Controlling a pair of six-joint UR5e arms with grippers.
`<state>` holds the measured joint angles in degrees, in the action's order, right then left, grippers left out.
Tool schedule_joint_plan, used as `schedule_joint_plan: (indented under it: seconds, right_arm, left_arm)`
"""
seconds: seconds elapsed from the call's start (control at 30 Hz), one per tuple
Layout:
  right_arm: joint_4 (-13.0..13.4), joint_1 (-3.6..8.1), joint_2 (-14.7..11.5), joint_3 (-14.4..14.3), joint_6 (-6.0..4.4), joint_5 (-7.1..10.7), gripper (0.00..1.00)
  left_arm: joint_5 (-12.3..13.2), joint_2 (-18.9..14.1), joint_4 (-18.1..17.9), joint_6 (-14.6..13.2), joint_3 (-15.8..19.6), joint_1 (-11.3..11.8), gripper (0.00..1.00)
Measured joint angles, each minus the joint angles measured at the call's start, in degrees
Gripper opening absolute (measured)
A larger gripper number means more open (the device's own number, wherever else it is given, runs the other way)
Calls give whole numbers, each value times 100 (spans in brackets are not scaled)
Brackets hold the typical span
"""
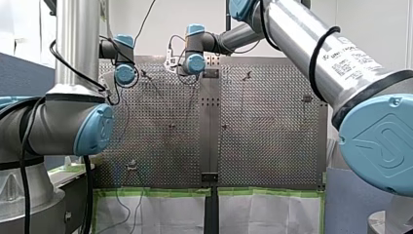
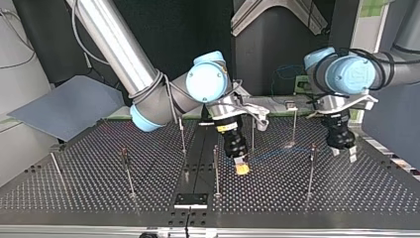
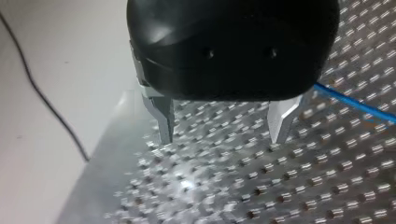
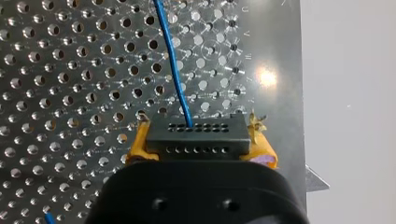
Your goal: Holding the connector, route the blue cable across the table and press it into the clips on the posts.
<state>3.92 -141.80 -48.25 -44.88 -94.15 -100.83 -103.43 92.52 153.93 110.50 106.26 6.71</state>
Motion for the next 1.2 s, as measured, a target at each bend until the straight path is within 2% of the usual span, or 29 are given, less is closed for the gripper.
schedule_joint_plan:
  seconds: [0.33,0.53,0.73,0.97,1.2]
  right_arm:
    - [-13,0,1,1,0,-1,0]
    - [-60,-5,-1,0,0,1,0]
    - [-81,-17,-3,0,0,-4,0]
    - [-98,-15,-9,0,-9,-5,0]
    - [-104,-5,-10,0,-27,-3,0]
  left_arm:
    - [304,-115,609,44,316,-97,98]
    - [510,-436,969,173,472,-144,98]
    - [598,-705,1080,185,507,-174,98]
    - [771,-975,1048,-74,514,-284,98]
    - [1153,-1021,911,-478,513,-377,98]
